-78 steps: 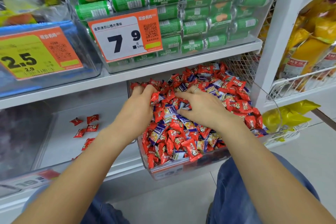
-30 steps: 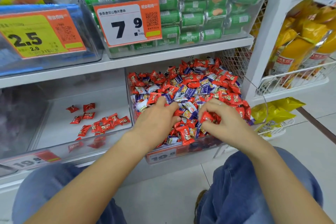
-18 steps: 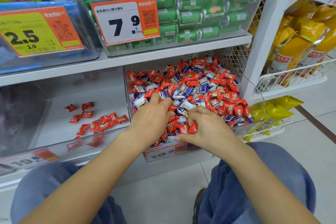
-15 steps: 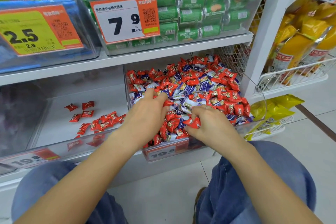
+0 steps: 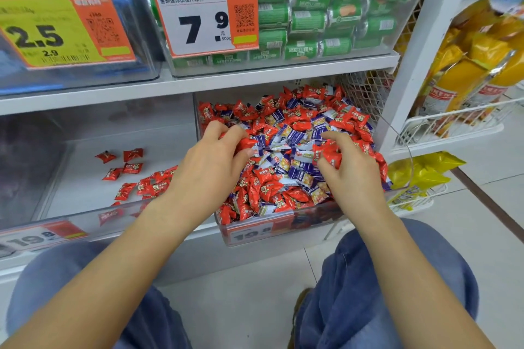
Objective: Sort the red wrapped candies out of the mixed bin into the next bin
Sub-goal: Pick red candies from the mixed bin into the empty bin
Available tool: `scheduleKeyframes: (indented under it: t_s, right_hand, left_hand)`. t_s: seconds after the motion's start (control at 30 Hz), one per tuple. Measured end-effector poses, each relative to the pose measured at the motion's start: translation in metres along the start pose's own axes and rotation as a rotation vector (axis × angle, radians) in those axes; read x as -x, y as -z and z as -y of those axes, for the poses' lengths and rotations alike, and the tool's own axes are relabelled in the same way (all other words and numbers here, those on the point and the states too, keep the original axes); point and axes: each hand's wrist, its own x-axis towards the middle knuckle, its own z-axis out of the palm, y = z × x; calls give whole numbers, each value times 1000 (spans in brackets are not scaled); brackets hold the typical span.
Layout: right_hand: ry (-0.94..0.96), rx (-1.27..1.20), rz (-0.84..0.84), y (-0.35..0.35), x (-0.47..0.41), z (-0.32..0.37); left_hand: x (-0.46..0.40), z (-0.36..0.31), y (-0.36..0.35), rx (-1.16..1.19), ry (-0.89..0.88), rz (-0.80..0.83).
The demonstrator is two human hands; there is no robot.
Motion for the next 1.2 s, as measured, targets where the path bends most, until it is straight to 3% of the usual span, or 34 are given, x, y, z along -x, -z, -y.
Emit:
scheduleKeyframes:
  t_s: [0.17,0.27,0.37,0.53,0.73,1.03,1.2]
  right_hand:
    - [-37,-133,-125,5,2,4]
    - [100,-137,-99,3,5,21]
    - [183,-28,95,-11,8,37]
    - [228,152,595,-26,3,38]
    - [203,116,781,-30,1,43]
    - [320,360,574,-46,4,59]
    - [312,231,461,-43,1,50]
  left_hand:
    - [7,7,5,71,3,-67]
    - [12,14,8,98,22,-92]
    - [18,21,10,113,32,-108]
    - [28,32,14,158,52,-106]
    - [32,45,16,170,74,-105]
    - [39,50,14,176,91,-88]
    - [43,52,17,168,104,-92]
